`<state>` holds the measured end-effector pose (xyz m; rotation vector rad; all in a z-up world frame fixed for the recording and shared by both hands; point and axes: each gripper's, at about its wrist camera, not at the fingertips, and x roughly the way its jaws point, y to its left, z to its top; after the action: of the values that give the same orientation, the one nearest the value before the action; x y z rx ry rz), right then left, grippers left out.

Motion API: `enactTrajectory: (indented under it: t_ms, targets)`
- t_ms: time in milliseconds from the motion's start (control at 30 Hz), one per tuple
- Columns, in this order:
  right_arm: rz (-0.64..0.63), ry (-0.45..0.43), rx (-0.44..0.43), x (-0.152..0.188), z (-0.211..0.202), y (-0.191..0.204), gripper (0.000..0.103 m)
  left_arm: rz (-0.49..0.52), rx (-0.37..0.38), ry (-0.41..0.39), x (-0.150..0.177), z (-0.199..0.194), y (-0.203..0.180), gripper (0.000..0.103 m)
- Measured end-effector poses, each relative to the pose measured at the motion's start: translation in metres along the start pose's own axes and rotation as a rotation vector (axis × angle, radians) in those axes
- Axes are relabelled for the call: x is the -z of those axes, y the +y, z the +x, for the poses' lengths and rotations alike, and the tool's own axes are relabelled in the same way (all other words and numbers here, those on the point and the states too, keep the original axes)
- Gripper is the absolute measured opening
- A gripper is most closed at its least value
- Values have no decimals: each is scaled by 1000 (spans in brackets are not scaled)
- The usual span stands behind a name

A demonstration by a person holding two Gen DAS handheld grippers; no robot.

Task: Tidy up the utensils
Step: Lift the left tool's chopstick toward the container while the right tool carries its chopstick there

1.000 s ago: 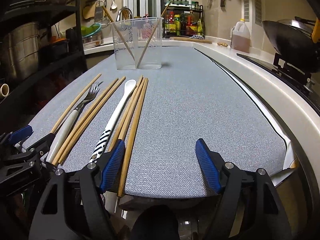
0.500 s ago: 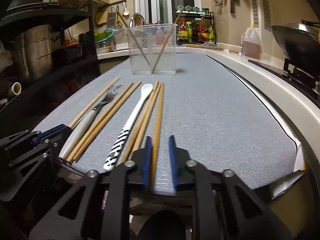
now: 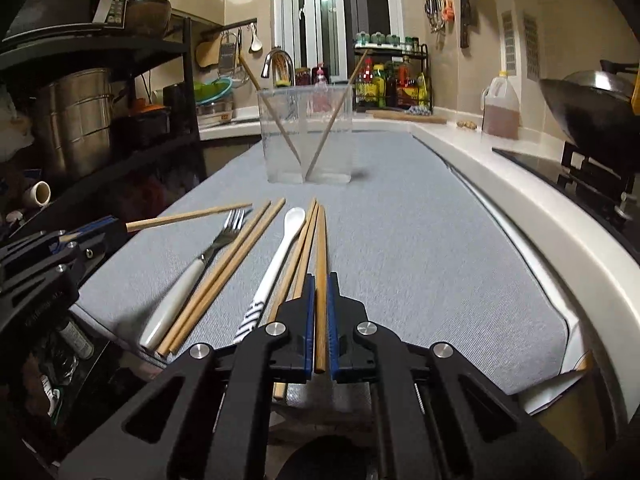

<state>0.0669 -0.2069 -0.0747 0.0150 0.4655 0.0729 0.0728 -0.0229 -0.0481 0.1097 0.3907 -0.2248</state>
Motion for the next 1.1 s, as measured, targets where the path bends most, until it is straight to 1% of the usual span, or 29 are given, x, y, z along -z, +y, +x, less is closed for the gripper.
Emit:
enactTrajectory:
  t_ms: [133,333,600,733,900,1033,1100]
  targets:
    - [1,-33,0,-16,-7,-2,6,22,6,-51,-16,-8,-1,6]
    - [10,-74,-3,-40,-13,-4,6,58,8,-98,-36,-12,-2,6]
    - [12,-112,-3,-72,-9,-7,6,81,24,-123,-58,-11,1,6]
    - [14,-129,-1,-89,-5,-8,6,95,47,-133,-71,-9,3,6]
    - [35,-137,0,-113,4,-14,6,54,83,-110,-90,2,15,6]
    - [31,-141,5,-130,10,-16,6,-10,113,-62,-103,15,31,6]
    - [27,-140,3,-139,12,-16,6,-23,116,-47,-109,19,37,6]
